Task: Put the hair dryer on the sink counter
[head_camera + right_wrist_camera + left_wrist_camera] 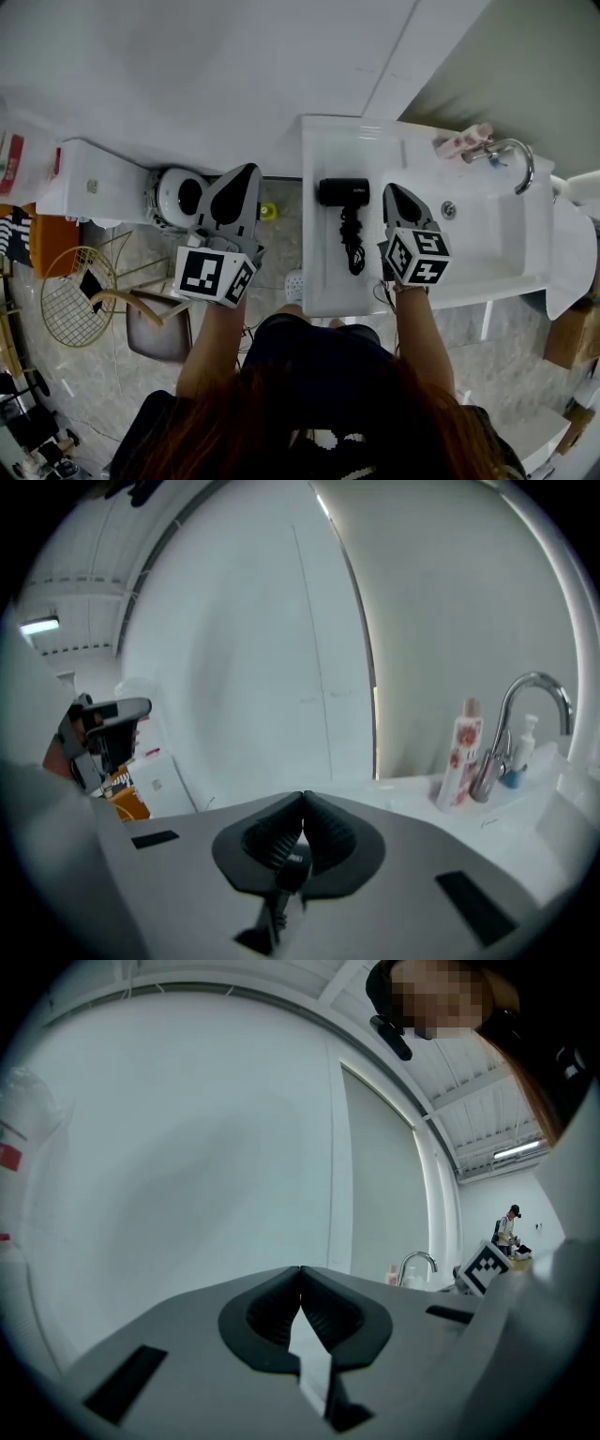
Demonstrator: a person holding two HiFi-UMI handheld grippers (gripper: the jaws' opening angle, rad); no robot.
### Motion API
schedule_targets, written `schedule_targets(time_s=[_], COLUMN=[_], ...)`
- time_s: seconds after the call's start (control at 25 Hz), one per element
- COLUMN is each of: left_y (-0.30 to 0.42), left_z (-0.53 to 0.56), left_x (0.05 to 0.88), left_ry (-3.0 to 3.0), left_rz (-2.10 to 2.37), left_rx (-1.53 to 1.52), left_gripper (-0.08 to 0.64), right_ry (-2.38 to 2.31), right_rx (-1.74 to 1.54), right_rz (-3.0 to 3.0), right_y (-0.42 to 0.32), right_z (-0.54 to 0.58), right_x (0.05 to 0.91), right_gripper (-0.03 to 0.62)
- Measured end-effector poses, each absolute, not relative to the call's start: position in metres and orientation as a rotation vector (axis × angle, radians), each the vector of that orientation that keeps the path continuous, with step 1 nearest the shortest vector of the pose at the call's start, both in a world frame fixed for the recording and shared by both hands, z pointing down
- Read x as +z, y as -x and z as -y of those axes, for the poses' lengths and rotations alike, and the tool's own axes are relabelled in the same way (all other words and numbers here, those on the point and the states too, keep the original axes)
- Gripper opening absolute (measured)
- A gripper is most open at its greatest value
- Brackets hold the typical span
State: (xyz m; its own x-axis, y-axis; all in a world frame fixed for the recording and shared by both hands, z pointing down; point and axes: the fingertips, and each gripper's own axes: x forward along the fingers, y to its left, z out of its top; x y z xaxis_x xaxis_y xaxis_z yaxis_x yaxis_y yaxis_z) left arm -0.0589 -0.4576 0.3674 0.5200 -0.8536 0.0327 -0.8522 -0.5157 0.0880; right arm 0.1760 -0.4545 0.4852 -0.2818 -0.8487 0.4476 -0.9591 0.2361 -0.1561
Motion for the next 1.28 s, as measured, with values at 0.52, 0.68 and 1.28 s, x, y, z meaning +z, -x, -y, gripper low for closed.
schedule_targets(time_s=[0.52,0.68,1.28], left_y=[0.049,0.047,0.038], left_z=[0.433,0.421,0.401], left_x=[0.282,0.268,0.266], left_ry=[-2.704,-2.712,-2.706], left_rz=[1.655,1.691,1.708], left_rx=[-0.153,-0.165,-0.123], left_gripper=[0.018,0.018,0.018], right_ry=[-1.914,-1.908,-1.88], right_rx=[-0.013,-0.082,-0.097], right_rz=[2.612,2.64,2.664], right_y=[-0.211,-0.216,-0.219], right_z=[0.422,0.405,0.388], right_x=[0.26,0.242,0.241], right_gripper=[0.015,0.015,0.015])
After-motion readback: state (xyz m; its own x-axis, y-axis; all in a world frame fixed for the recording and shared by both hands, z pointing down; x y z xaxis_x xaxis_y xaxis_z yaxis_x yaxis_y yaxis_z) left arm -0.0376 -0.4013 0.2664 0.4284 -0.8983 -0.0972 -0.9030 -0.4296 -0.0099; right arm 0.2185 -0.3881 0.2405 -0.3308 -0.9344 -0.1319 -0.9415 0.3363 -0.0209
